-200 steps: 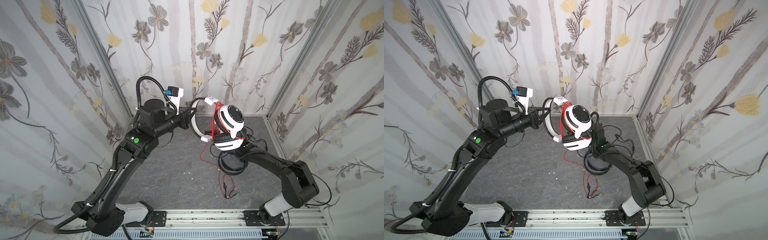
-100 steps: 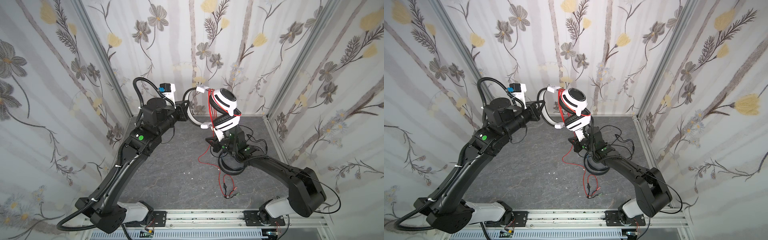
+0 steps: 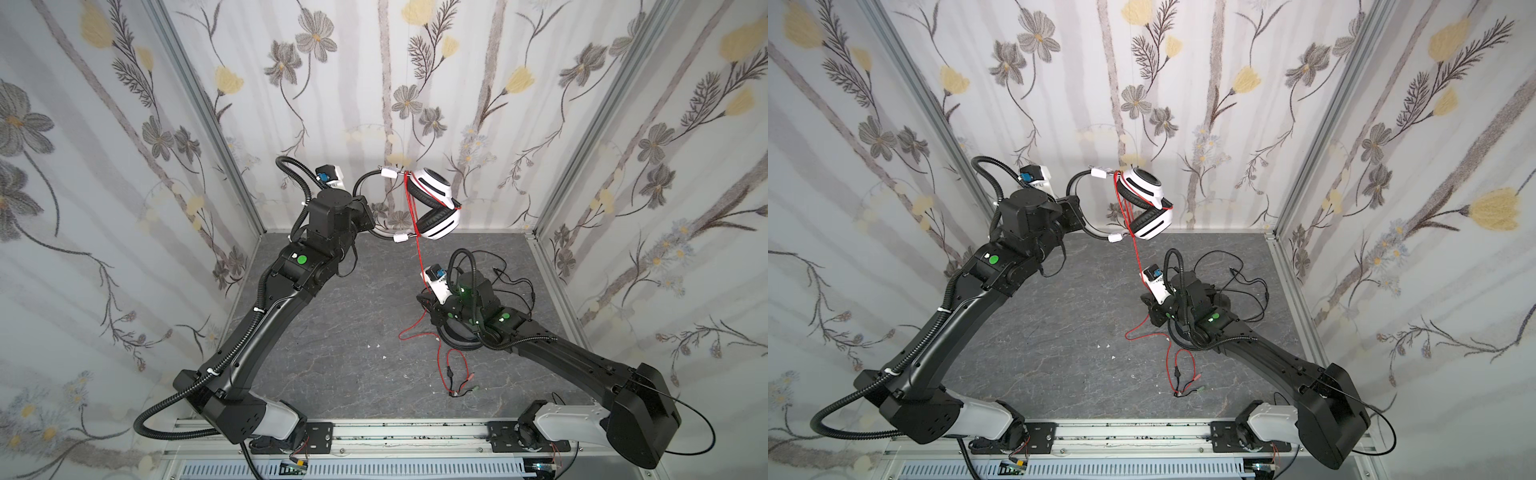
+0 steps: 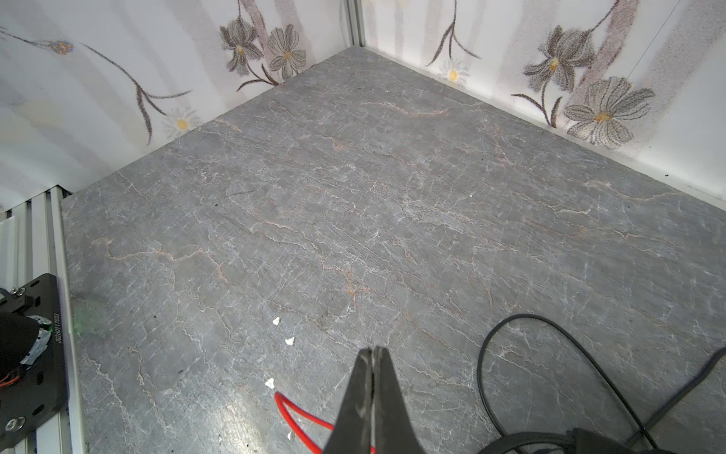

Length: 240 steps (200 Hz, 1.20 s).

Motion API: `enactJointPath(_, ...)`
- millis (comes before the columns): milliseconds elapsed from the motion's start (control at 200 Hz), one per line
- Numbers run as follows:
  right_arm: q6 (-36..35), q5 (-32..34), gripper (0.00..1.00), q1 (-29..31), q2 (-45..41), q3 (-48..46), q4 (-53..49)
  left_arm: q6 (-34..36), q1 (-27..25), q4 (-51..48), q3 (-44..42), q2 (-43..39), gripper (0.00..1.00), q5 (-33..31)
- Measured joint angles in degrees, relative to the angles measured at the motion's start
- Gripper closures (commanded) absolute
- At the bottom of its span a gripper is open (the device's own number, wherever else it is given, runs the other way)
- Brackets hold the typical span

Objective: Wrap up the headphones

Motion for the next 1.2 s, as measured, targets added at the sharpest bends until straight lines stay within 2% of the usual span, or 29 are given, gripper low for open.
enactJointPath(205, -1.4, 3.5, 1.00, 1.7, -2.7, 1.0, -4.0, 0.0, -0.1, -2.8, 3.7, 3.4, 1.00, -6.7)
enactJointPath(415, -4.7, 9.6, 1.00, 3.9, -3.0, 6.7, -11.8, 1.7, -0.6, -6.2, 4.7, 6.3, 1.00, -13.3)
enactJointPath(600, -8.3, 16.2, 1.00, 6.3, -2.4, 12.9, -19.1, 7.6, -2.6, -8.4, 3.7, 7.3, 1.00, -19.0)
enactJointPath(759, -12.1, 22.9, 1.00, 8.0, -0.5, 17.8, -24.3, 17.1, -4.9, -8.2, -0.2, 7.0, 1.00, -22.7)
enactJointPath(979, -19.2, 32.8, 1.00, 11.4, 2.4, 23.3, -28.9, 32.5, -7.0, -11.0, -1.6, 5.3, 1.00, -22.4)
enactJointPath(1199, -26.0, 40.6, 1.00, 13.8, 4.0, 26.2, -30.0, 40.6, -6.9, -18.0, -3.1, 1.9, 1.00, -14.6)
